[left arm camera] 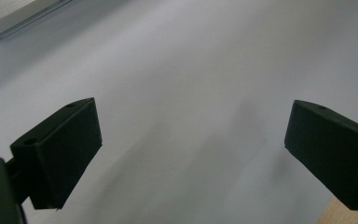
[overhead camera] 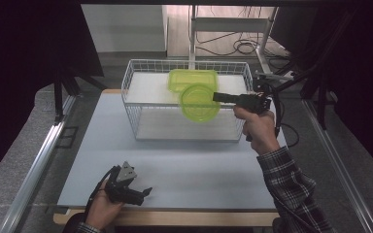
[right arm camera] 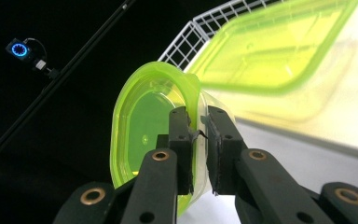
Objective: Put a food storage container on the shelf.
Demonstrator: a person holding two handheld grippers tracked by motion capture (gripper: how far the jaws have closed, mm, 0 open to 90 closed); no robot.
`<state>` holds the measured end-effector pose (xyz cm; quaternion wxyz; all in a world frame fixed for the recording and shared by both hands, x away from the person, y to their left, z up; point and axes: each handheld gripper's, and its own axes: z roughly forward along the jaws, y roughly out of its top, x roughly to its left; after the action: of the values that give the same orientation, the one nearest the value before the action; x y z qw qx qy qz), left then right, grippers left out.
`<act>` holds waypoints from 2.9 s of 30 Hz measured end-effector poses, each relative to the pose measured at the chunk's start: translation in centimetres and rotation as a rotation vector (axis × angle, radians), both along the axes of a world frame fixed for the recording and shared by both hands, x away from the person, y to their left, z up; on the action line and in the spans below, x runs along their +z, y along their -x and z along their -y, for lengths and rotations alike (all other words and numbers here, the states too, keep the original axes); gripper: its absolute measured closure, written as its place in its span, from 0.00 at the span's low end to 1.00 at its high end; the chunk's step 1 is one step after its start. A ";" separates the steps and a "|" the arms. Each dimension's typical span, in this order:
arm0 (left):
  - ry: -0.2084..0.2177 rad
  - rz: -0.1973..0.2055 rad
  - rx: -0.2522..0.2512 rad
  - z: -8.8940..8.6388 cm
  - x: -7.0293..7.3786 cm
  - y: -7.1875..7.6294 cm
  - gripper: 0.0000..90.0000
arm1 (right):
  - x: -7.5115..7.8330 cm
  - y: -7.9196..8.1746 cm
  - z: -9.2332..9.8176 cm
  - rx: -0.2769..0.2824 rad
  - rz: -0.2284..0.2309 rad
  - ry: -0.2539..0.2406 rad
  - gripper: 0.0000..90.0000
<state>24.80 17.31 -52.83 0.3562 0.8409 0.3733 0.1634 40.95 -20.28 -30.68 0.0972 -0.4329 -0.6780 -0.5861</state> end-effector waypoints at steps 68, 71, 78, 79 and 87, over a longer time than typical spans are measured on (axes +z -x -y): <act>-0.037 -0.023 -0.007 0.0 -0.2 0.0 0.04 | 3.8 -8.0 -4.4 -0.249 0.049 0.205 0.67; -0.037 -0.022 -0.005 0.0 -0.2 0.0 0.04 | 3.8 -7.9 -4.4 -0.241 0.060 0.210 0.62; -0.039 -0.021 -0.006 0.0 -0.2 0.1 0.04 | 4.1 -7.7 -4.2 -0.221 0.089 0.214 0.47; -0.040 -0.020 -0.006 0.0 -0.2 0.1 0.04 | 4.1 -7.7 -4.2 -0.216 0.089 0.215 0.46; -0.044 -0.005 -0.010 0.1 -0.2 0.1 0.04 | 4.0 -7.1 -4.0 -0.173 0.135 0.241 0.39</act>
<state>24.68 17.24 -53.06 0.3374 0.8509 0.3661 0.1677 48.07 -16.27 -26.64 -0.0520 -0.4580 -0.7084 -0.5345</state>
